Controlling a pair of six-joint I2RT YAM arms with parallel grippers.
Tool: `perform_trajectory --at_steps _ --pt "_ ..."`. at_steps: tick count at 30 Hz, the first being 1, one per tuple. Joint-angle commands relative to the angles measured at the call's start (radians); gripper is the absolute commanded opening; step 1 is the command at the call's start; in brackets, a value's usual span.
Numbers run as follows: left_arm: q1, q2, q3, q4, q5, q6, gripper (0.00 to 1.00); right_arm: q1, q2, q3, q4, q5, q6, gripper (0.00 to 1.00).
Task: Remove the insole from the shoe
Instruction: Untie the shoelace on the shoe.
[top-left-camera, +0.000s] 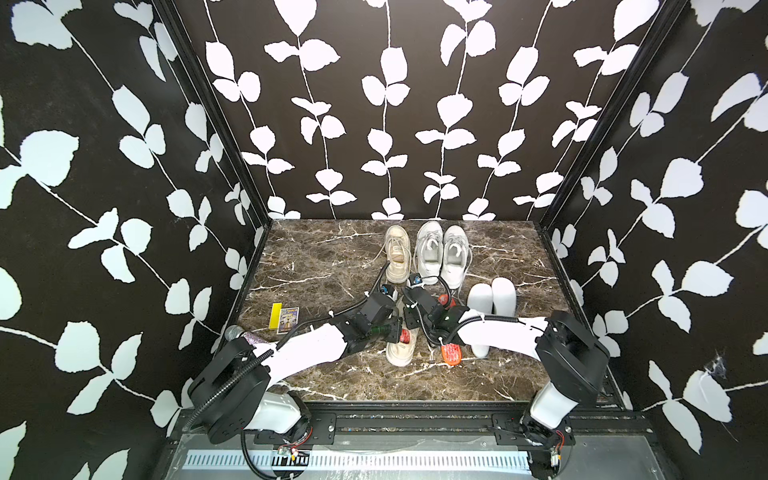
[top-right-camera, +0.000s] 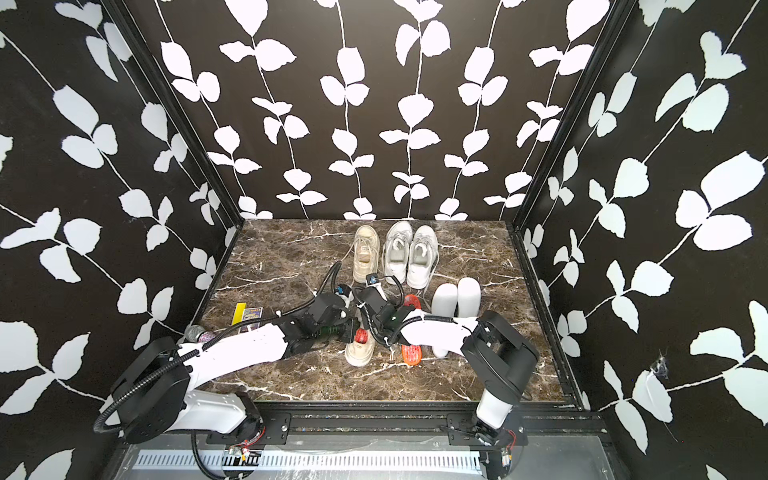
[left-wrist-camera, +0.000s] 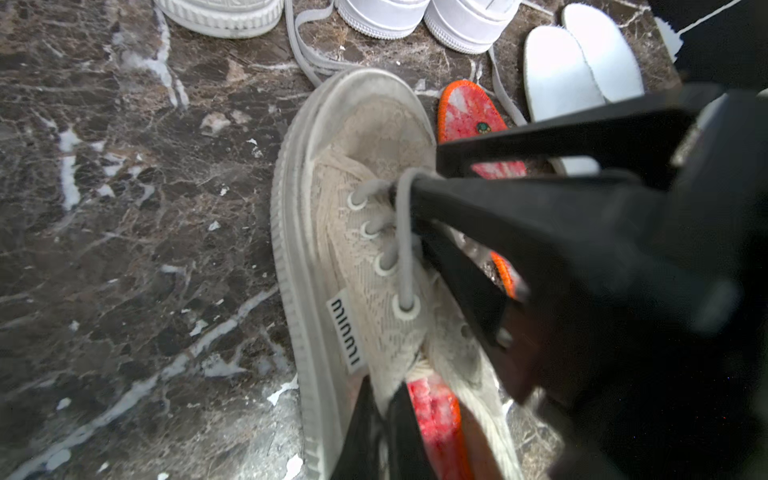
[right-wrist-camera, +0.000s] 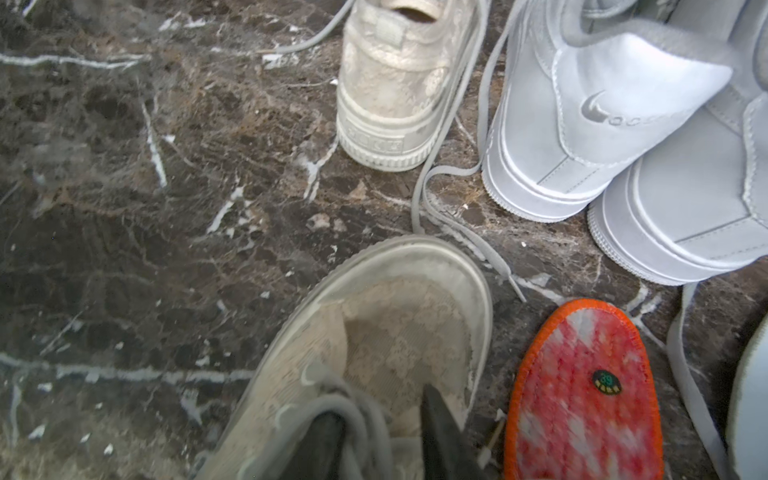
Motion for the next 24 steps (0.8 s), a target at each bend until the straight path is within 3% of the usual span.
perform_trajectory --at_steps 1,13,24 --pt "-0.015 -0.061 -0.009 0.096 0.025 0.011 0.0 -0.026 0.015 0.031 0.077 0.004 0.029 0.37" --pt "-0.021 -0.084 -0.039 0.095 0.029 0.004 0.0 -0.1 0.054 0.111 0.113 -0.009 0.056 0.55" --pt "-0.021 -0.138 -0.081 0.073 0.006 -0.017 0.0 -0.14 0.117 0.304 0.031 -0.058 0.018 0.66"
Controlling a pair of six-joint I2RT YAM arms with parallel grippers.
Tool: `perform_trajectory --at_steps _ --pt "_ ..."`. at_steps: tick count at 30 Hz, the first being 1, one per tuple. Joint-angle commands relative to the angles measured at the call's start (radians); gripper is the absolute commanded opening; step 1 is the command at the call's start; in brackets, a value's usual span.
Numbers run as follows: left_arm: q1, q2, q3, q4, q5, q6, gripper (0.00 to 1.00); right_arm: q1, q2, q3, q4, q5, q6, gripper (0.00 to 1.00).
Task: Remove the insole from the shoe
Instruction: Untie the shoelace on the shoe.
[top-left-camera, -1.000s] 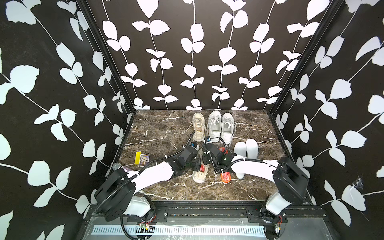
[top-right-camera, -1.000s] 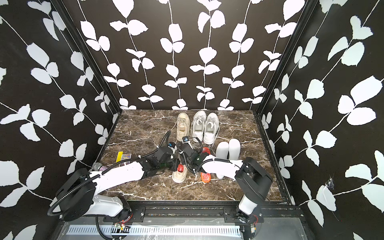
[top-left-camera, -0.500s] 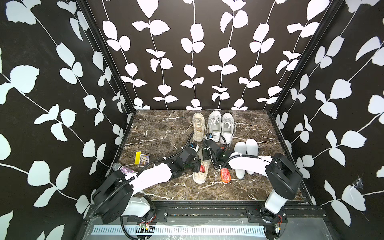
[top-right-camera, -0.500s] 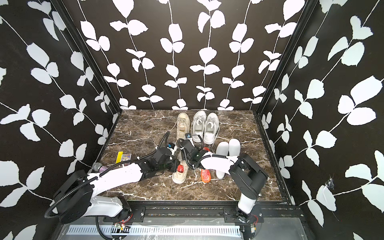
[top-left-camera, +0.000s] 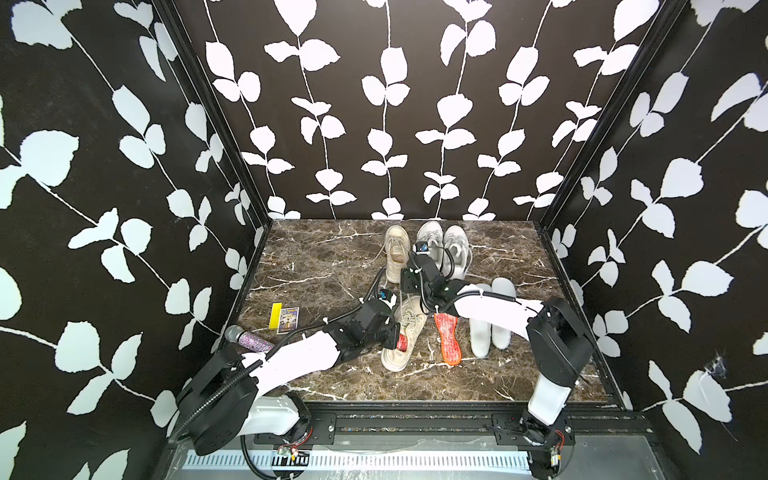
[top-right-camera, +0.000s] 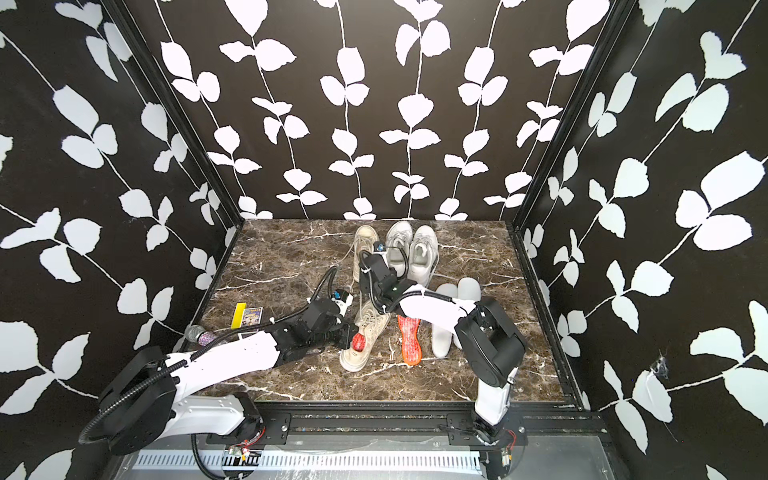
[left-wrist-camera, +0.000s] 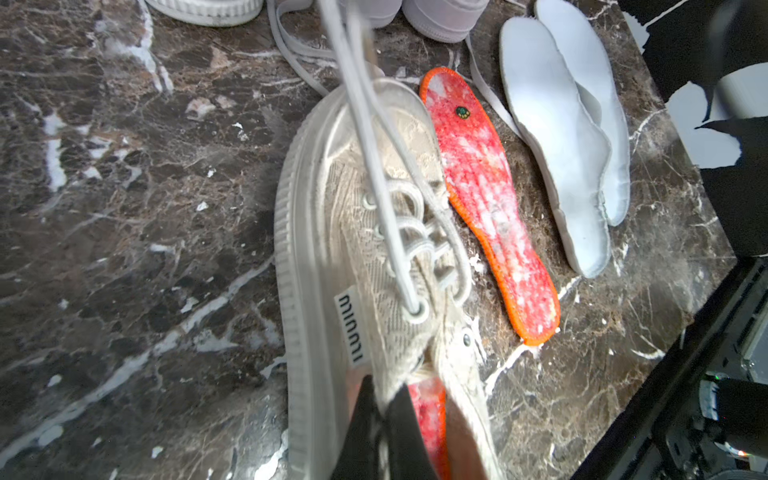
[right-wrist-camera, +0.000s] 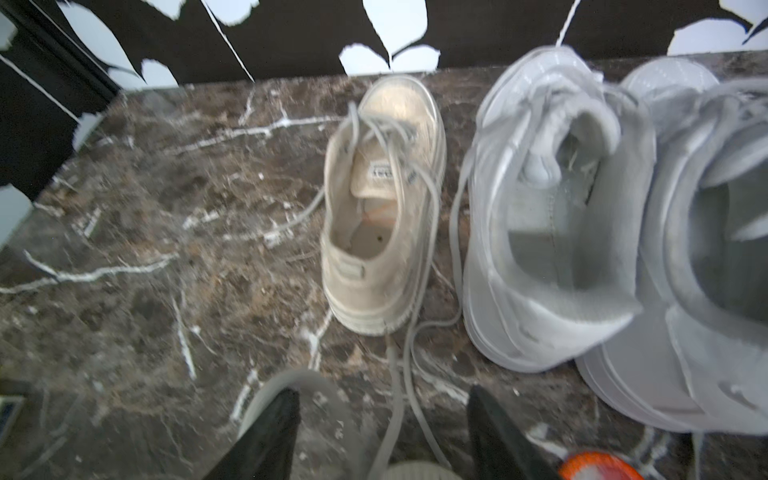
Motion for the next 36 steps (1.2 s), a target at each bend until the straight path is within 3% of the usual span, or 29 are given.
perform_trajectory --at_steps 1,7,19,26,30,36 --pt "-0.007 -0.057 -0.011 0.049 -0.009 -0.014 0.0 -0.003 0.004 0.044 -0.021 -0.009 -0.014 0.67" --pt "-0.007 -0.062 -0.011 0.043 -0.042 -0.025 0.0 -0.001 -0.059 -0.004 -0.056 -0.037 -0.014 0.7" --pt "-0.001 -0.073 -0.004 0.052 -0.214 -0.125 0.0 0.091 -0.3 -0.277 -0.165 -0.125 0.019 0.66" --pt "-0.001 -0.012 0.024 0.077 -0.164 -0.144 0.0 0.151 -0.307 -0.354 -0.117 -0.197 0.064 0.63" --pt "-0.003 0.018 0.023 0.106 -0.106 -0.151 0.11 0.166 -0.267 -0.331 -0.101 -0.224 0.068 0.62" --pt "-0.007 0.001 0.014 0.06 -0.106 -0.145 0.27 0.178 -0.246 -0.303 -0.131 -0.218 0.052 0.58"
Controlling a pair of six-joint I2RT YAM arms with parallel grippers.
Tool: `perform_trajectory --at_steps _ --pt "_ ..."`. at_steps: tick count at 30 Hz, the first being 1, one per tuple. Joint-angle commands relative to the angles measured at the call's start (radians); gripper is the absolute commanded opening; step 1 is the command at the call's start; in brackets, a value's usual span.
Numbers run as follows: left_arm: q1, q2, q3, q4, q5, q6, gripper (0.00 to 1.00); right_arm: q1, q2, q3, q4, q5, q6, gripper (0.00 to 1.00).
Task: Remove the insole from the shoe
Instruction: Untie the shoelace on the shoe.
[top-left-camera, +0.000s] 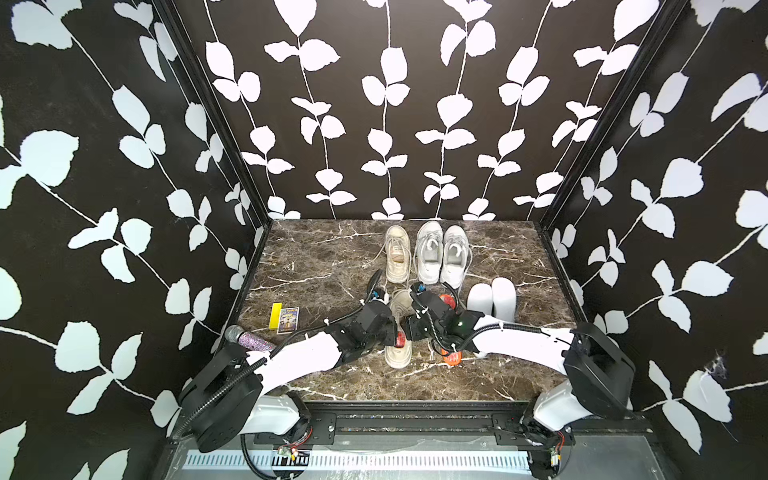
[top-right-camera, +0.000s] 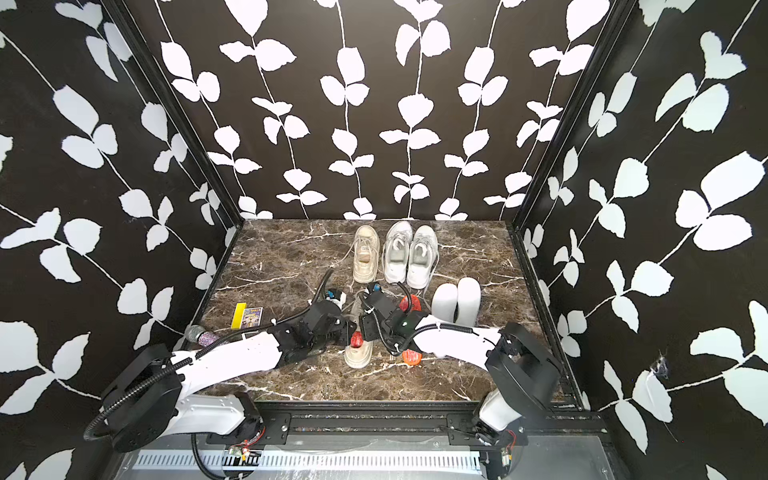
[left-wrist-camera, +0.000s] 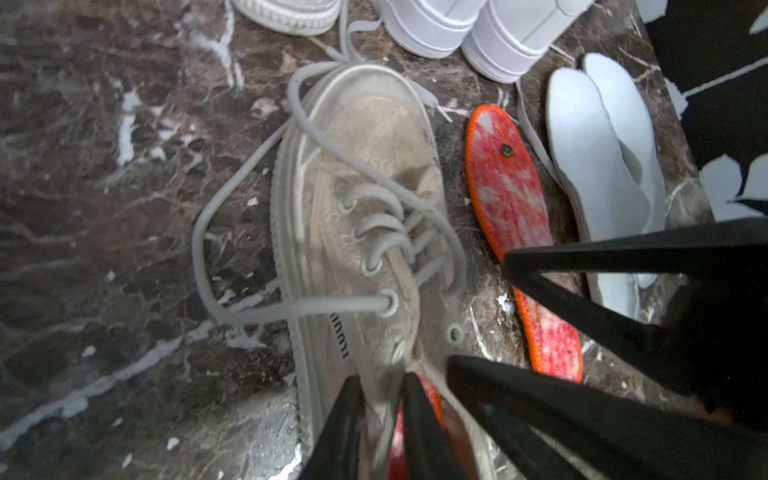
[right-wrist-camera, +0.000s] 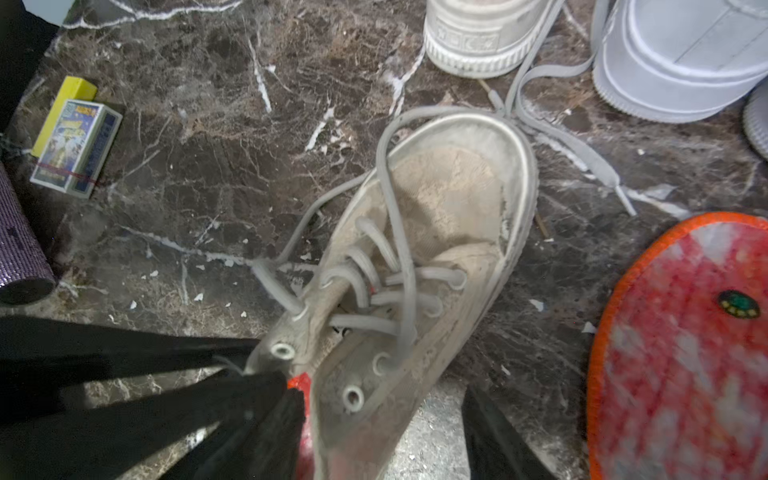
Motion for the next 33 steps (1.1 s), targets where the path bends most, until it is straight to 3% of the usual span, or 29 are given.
perform_trajectory --at_steps 1,5,20,33 --pt "-0.004 -0.036 0.022 0.011 -0.004 -0.001 0.3 0.016 0.004 0.045 -0.015 0.013 -0.008 0.57" --pt "-0.002 -0.027 0.044 -0.065 -0.036 0.056 0.36 0.038 0.008 0.064 -0.075 0.06 -0.039 0.56" --pt "-0.002 0.043 0.073 -0.05 -0.032 0.077 0.33 0.061 0.095 0.097 -0.104 0.041 -0.039 0.54" --pt "0.025 0.05 0.074 -0.075 -0.094 0.045 0.15 0.06 0.059 0.091 -0.179 0.234 0.012 0.26"
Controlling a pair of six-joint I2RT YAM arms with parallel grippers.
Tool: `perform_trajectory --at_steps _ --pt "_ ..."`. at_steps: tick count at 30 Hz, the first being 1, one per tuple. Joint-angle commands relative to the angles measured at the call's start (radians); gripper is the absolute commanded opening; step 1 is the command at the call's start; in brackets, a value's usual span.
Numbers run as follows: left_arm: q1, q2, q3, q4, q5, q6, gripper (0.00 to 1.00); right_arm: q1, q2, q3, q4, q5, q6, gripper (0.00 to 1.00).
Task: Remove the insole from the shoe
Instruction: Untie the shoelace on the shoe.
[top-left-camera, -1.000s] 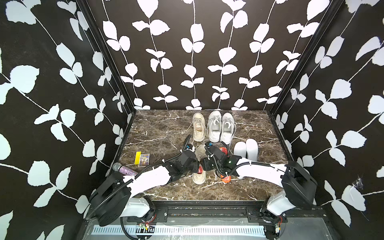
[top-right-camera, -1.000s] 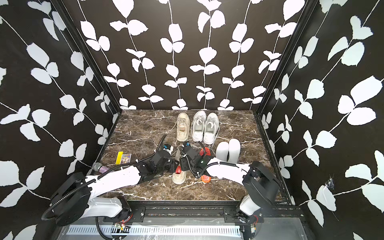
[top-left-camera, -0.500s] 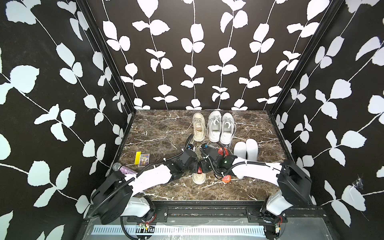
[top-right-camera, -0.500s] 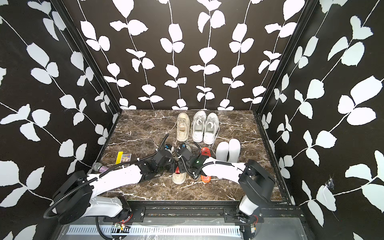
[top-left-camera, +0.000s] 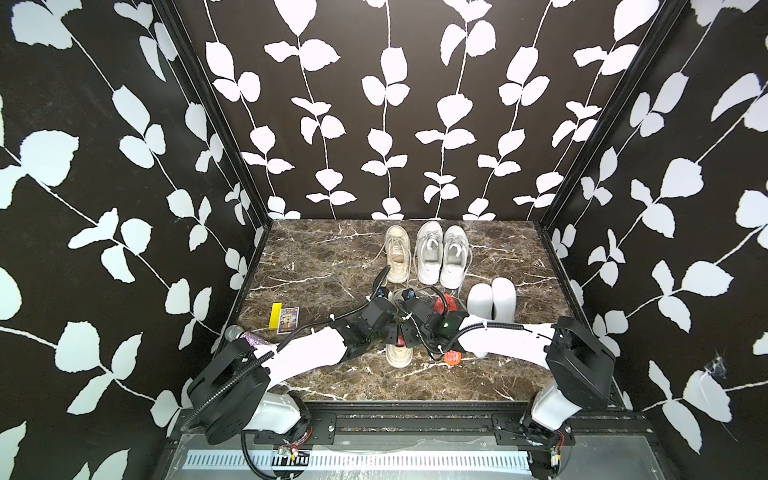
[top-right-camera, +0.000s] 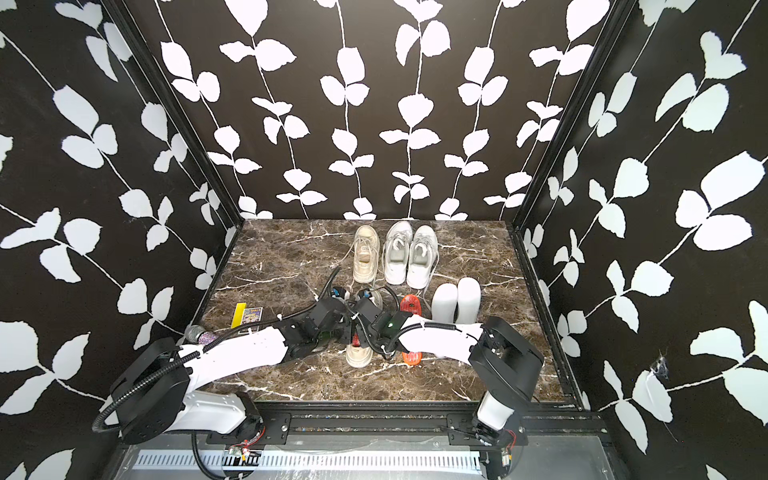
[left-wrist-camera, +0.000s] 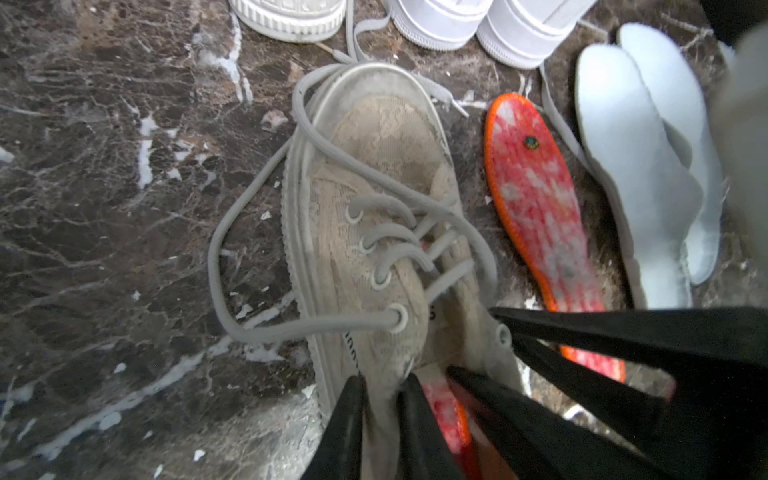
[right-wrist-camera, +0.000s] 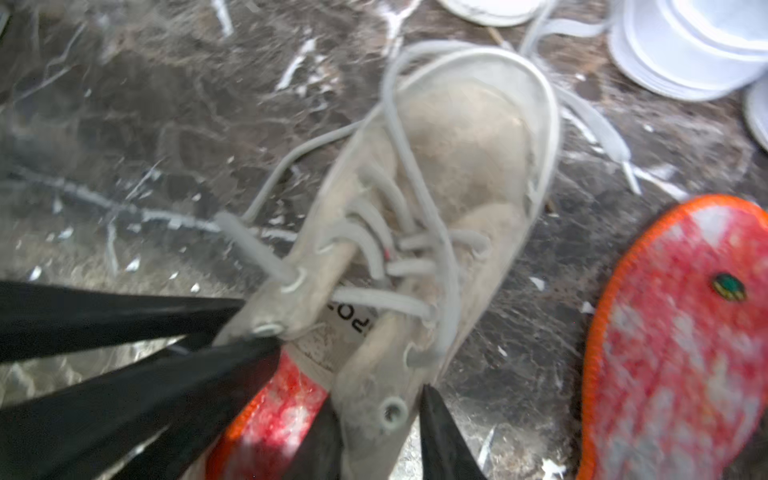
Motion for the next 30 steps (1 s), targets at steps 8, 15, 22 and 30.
perform_trajectory --at_steps 8,15,22,30 --pt "0.029 -0.03 -0.001 -0.022 -0.053 -0.026 0.08 0.001 -0.036 -0.011 -0.042 0.121 0.049 0.14" --pt "0.044 -0.066 -0.037 -0.041 -0.077 -0.062 0.01 -0.047 -0.098 -0.042 -0.084 0.151 0.087 0.03" --pt "0.092 -0.16 -0.165 0.02 -0.062 -0.128 0.0 -0.212 -0.187 -0.218 0.006 0.019 0.161 0.0" --pt "0.088 -0.092 -0.127 0.121 0.074 -0.096 0.0 -0.198 -0.134 -0.163 0.04 -0.045 0.111 0.01"
